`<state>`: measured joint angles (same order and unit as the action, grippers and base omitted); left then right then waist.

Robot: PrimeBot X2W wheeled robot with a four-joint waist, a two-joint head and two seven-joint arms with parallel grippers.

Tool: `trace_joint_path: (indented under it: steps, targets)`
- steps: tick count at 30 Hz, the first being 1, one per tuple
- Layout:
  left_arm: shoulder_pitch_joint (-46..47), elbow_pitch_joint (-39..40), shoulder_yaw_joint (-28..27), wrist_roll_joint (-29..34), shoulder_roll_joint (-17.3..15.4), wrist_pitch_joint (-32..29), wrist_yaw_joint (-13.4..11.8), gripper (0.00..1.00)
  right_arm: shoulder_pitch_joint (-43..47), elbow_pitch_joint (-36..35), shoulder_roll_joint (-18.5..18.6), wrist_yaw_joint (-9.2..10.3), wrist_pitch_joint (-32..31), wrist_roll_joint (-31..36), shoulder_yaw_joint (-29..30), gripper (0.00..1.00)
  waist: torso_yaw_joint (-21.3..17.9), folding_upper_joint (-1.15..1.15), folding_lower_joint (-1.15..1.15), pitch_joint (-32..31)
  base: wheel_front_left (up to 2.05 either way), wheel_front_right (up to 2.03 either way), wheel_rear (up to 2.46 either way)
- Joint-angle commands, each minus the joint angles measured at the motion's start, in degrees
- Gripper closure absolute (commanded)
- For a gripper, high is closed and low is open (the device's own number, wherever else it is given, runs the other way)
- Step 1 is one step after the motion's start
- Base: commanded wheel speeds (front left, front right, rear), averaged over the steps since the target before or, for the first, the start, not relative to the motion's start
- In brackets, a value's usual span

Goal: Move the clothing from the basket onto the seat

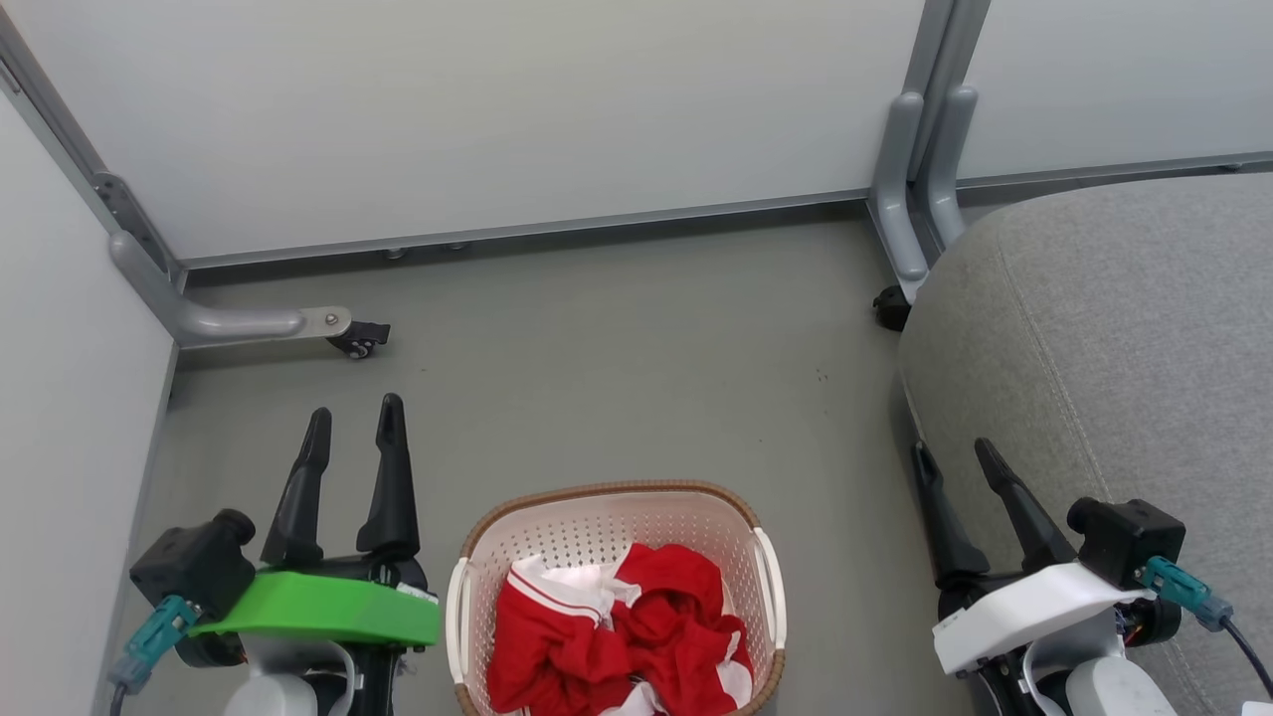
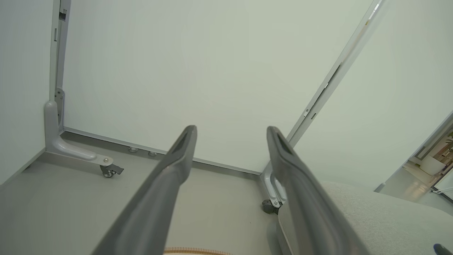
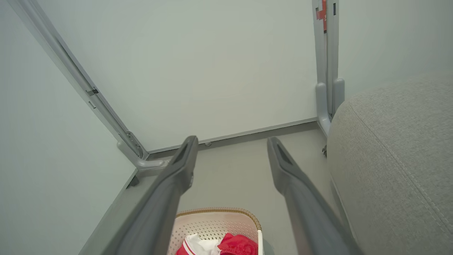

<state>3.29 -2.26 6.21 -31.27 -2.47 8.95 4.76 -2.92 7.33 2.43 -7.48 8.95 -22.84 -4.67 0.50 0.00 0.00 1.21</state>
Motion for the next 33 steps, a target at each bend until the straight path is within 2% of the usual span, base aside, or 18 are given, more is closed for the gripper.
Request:
trace_joint_path:
  steps: [1,33]
  targets:
    - [0.2,0.8,0.3,1.7,-0.4,0.6,-0.2,0.0,-0.1,-0.9,0.4,-0.02,0.6,1.8,-0.2,0.0,0.0,0.0,0.0,0.1,0.0,0.0,0.0]
    - [1.6,1.5,3.2,17.6,-0.5,4.6,-0.6,0.0,-1.2,-3.2,0.5,-0.01,4.5,18.3,-1.8,0.0,0.2,0.0,0.0,2.1,0.0,0.0,0.0]
